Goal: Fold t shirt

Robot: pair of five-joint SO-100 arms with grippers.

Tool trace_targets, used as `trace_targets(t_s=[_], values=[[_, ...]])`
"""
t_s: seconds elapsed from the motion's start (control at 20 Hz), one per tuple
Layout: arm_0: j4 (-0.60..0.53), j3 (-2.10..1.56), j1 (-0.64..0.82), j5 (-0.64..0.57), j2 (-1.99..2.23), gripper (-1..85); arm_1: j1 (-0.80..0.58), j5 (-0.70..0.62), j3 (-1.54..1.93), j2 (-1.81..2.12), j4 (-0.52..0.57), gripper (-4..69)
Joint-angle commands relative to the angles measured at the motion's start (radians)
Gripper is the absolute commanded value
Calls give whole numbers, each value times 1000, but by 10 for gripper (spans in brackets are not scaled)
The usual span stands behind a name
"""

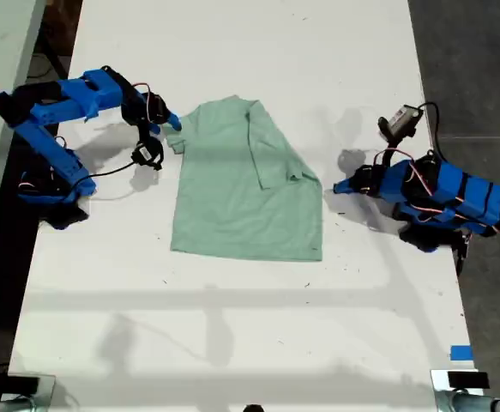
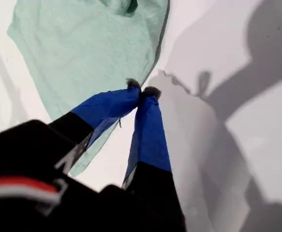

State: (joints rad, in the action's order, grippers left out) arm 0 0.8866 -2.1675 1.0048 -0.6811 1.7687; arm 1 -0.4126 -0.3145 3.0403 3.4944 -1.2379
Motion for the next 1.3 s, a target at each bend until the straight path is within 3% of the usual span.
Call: trace_targets(t_s=[0.0,0.15,0.35,0.55,0.8,0.85,0.9,1.0,1.1,1.25], values=[[-26,75,29,-12,-86,104,8,-3,31,17,-2,21],[-14,103,41,8,-112,-1,9,-3,31,17,-2,21],[115,253,-5,44,-72,-1,9,-5,31,17,-2,21],[275,574,-239,176,-52,-1,9,-5,31,17,-2,21],[284,948,-523,319,-256,-1,9,-5,31,17,-2,21],[298,1048,-554,321,-342,15,9,-5,31,17,-2,21],[301,1115,-578,327,-403,130,11,-5,31,17,-2,21],[307,1141,-581,342,-423,184,11,-5,31,17,-2,21],[374,1135,-535,313,-342,-1,11,-6,31,17,-2,21],[502,1080,-420,258,-83,-1,11,-6,31,17,-2,21]])
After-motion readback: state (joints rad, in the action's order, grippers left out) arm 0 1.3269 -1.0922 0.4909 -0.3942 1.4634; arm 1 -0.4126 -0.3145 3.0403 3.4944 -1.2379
